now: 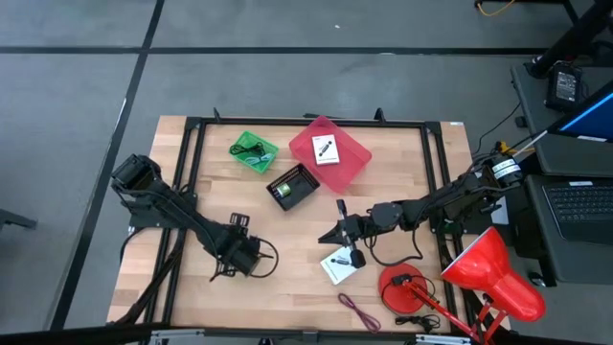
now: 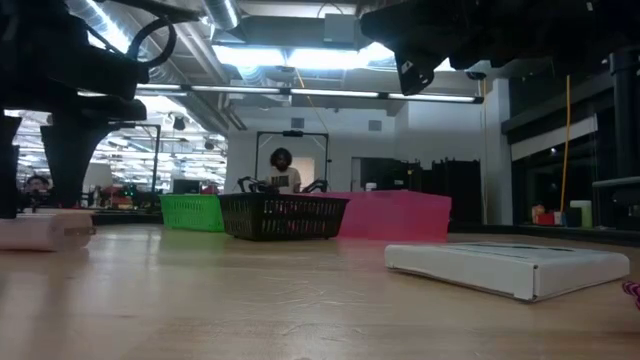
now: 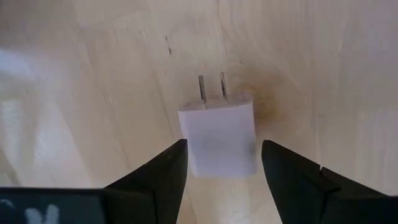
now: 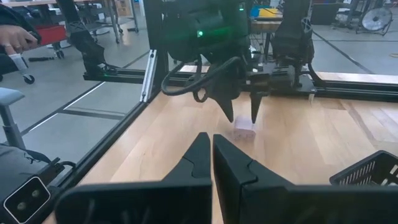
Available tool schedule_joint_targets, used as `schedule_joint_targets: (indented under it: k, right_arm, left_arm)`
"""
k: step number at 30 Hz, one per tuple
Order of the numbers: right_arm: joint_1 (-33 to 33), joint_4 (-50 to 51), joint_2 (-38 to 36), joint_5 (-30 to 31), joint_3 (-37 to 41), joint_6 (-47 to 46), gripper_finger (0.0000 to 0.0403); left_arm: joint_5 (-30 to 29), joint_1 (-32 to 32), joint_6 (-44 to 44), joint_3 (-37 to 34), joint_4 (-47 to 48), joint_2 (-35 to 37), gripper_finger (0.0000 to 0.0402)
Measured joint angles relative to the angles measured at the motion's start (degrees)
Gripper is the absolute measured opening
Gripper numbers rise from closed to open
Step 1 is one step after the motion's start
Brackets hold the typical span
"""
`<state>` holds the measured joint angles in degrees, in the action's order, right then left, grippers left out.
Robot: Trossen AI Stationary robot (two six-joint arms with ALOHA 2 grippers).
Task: Pick and place items into bin
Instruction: Put the pink charger adapter into the black bin
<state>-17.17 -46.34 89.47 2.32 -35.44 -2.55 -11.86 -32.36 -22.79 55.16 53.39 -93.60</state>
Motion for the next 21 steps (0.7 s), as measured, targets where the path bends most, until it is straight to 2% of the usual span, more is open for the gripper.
schedule_joint_targets:
  k: [5, 21]
  right_arm:
    - [0.00, 0.10, 0.00, 0.01, 0.00, 0.00, 0.0000]
    - [0.00, 0.30, 0.00, 0.02, 0.00, 0.03, 0.0000]
  left_arm:
    - [1.54, 0.59, -0.28, 0.00, -0.08, 0.02, 0.0200]
    - [1.34, 1.43, -2.03, 0.02, -0.11, 0.04, 0.0201]
